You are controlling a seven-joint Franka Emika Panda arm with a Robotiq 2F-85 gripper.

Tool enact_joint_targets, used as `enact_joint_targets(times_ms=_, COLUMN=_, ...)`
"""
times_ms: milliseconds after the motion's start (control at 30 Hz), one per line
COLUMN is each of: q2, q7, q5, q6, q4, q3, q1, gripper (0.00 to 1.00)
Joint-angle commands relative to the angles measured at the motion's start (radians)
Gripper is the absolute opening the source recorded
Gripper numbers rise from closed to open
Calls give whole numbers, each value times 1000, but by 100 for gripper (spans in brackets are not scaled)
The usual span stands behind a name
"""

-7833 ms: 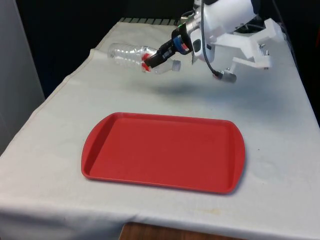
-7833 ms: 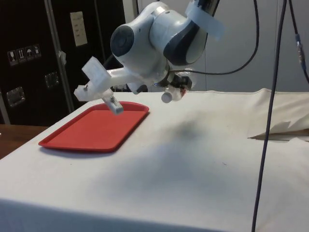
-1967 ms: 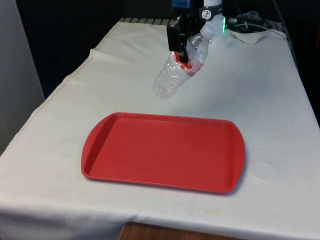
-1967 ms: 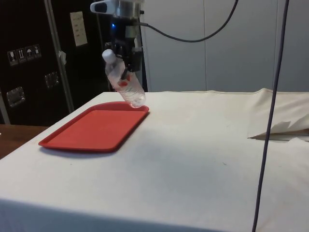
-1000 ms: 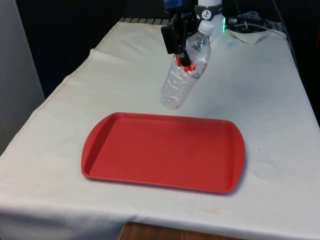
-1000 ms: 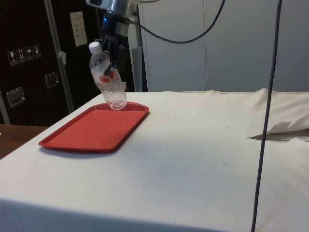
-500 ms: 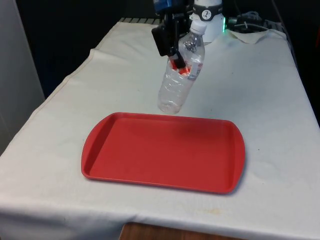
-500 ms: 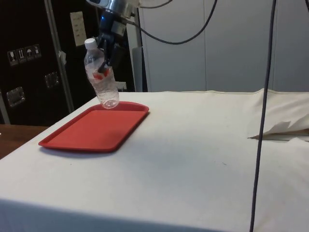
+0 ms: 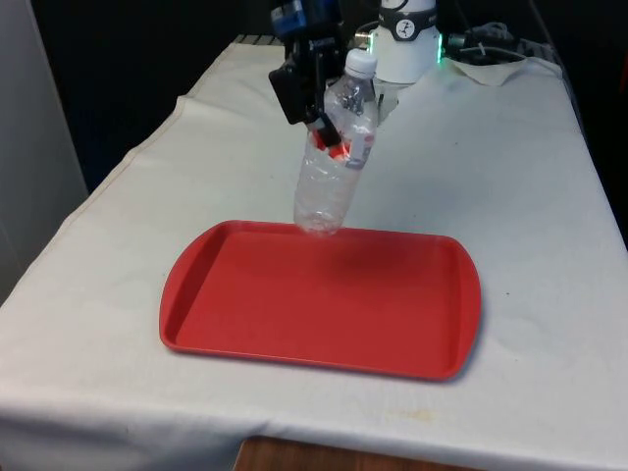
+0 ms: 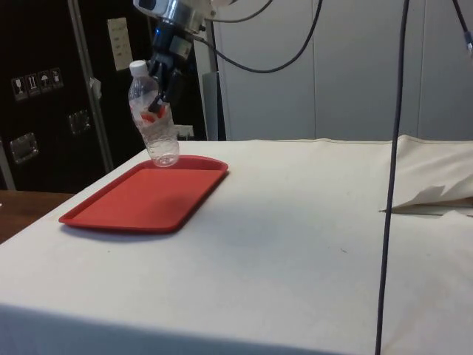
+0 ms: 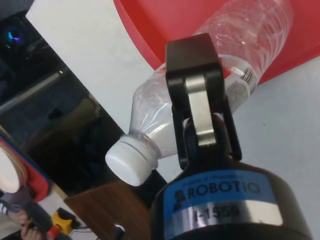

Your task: Place the bottle upright on the tray.

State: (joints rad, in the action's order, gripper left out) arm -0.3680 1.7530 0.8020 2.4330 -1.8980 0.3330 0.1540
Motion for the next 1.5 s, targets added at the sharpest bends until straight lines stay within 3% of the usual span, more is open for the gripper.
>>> enact_joint_targets(times_ms=0, q2=-4, q7=4, q5=7, q6=-5, q4=5, q3=4, q1=0, gripper=32)
enact_joint_targets(times_ms=33, q2=-12, q7=19, q5=26, q6=-13, q4=19, q3=-1, q1=-11, gripper=32)
enact_joint_targets(times_ms=200, q2=-37, q7=45, q5=74, q6=-36, q4=49, q3=14, q1=-14, gripper=32)
enact_joint_targets(times_ms=233, q2=-29, q7=32, q5=57, q6=-30, q4=37, q3=20, q1=-4, gripper=32)
enact_joint_targets(times_ms=267, q2=-48, q7=56, q5=96, q6=-45, q4=62, q3=19, q1=-16, gripper=32)
enact_joint_targets(times_ms=433, q2=-77, q7=91, q5=164, q6=-68, q4=92, q3=33, q1=-19, gripper=32)
enact_joint_targets(times_ms=467, q2=-74, q7=80, q5=150, q6=-64, q4=84, q3=40, q1=-10, gripper=32)
enact_joint_targets(times_ms=500, q2=-81, q7=97, q5=177, q6=-72, q4=95, q3=35, q1=-20, gripper=32)
enact_joint_targets(times_ms=733, q2=-98, q7=144, q5=270, q6=-113, q4=104, q3=53, q1=-24, gripper=32)
enact_joint_targets(times_ms=767, q2=-94, q7=136, q5=258, q6=-109, q4=97, q3=59, q1=-15, gripper=32)
enact_joint_targets(times_ms=800, q2=-100, q7=149, q5=280, q6=-118, q4=104, q3=55, q1=-25, gripper=32)
enact_joint_targets(times_ms=933, q2=-112, q7=168, q5=324, q6=-151, q4=110, q3=67, q1=-27, gripper=32)
enact_joint_targets(times_ms=1000, q2=-117, q7=169, q5=332, q6=-164, q4=117, q3=74, q1=-27, gripper=32)
enact_joint_targets(times_ms=1033, q2=-113, q7=167, q5=328, q6=-159, q4=108, q3=79, q1=-20, gripper=32)
enact_joint_targets(times_ms=1067, q2=-120, q7=170, q5=335, q6=-168, q4=120, q3=77, q1=-26, gripper=32)
enact_joint_targets(times_ms=1300, q2=-136, q7=146, q5=336, q6=-219, q4=144, q3=94, q1=-25, gripper=32)
enact_joint_targets(times_ms=1333, q2=-131, q7=153, q5=336, q6=-206, q4=136, q3=95, q1=-20, gripper=32)
enact_joint_targets(times_ms=1367, q2=-139, q7=140, q5=335, q6=-229, q4=147, q3=97, q1=-25, gripper=32)
enact_joint_targets(times_ms=1467, q2=-152, q7=116, q5=332, q6=-262, q4=161, q3=105, q1=-24, gripper=32)
